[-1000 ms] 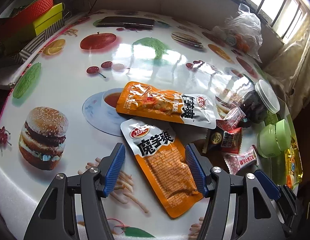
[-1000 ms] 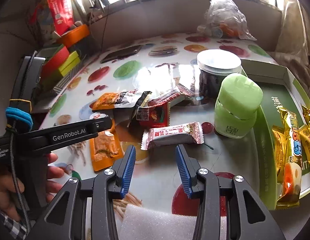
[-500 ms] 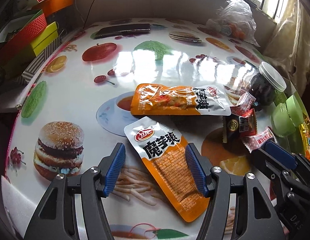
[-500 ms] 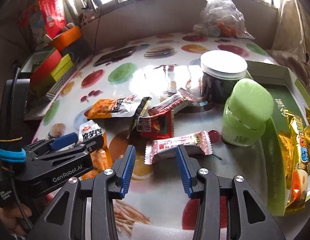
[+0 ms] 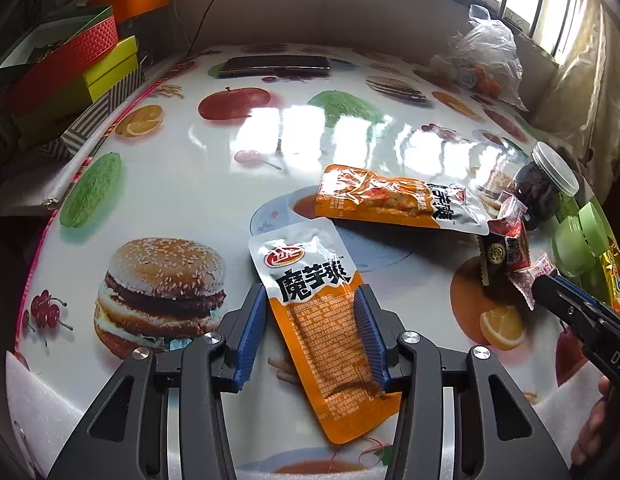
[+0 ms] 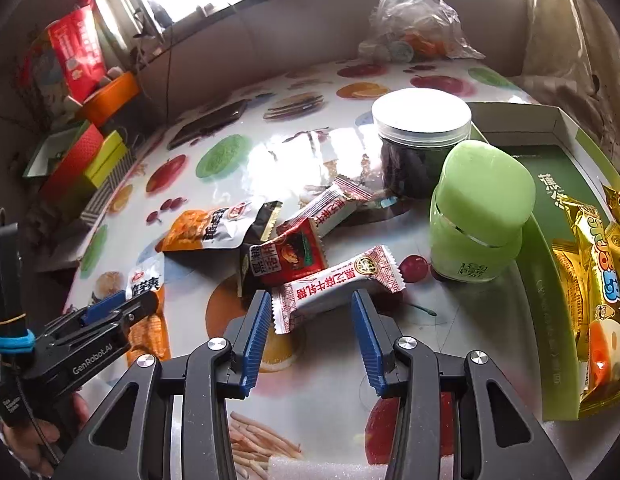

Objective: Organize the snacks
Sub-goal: 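Close the left gripper on the orange packet while the right grasps the red-white nougat bar, then lift the orange packet with the left gripper while the right carries the nougat bar toward the box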

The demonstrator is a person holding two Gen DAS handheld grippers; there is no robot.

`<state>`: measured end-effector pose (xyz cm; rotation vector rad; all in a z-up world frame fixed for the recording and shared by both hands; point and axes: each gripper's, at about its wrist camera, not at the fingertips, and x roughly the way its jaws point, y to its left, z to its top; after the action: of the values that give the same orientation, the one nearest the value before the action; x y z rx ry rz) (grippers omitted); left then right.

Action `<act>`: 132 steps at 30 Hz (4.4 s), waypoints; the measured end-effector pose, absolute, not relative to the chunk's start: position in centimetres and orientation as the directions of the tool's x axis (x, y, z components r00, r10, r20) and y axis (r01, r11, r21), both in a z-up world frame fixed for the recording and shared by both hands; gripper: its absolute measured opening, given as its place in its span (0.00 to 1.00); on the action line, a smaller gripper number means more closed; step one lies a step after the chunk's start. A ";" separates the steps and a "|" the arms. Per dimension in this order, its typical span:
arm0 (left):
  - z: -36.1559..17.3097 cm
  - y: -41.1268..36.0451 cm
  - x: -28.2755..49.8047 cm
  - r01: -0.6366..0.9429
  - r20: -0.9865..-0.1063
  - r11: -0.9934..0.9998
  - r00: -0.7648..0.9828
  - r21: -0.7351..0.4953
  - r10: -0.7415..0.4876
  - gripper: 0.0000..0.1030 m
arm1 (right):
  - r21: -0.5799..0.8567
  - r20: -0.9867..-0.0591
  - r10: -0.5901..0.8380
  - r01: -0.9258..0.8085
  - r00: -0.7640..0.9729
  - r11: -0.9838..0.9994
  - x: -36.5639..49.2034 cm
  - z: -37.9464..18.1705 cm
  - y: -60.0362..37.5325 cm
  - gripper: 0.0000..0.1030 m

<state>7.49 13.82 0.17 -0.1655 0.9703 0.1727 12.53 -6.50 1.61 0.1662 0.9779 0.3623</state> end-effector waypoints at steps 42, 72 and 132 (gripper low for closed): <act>0.4 14.3 6.4 -0.244 -0.810 0.966 0.582 -0.086 0.075 0.33 | 0.186 -0.806 0.191 -0.068 0.560 0.980 12.5 1.1 -7.5 0.18; 0.0 10.3 6.8 -0.136 -0.841 0.991 0.537 -0.011 0.065 0.58 | 0.223 -0.782 0.272 -0.155 0.561 0.962 10.2 1.5 -8.3 0.17; 8.7 1.8 5.7 0.076 -0.716 0.988 0.682 -0.133 -0.149 0.43 | 0.276 -0.647 0.312 -0.167 0.696 0.946 7.9 8.8 -14.6 0.17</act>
<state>5.74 1.77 8.67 -0.0952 0.8111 -0.1264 7.88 -14.59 8.78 0.2024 0.7561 0.2694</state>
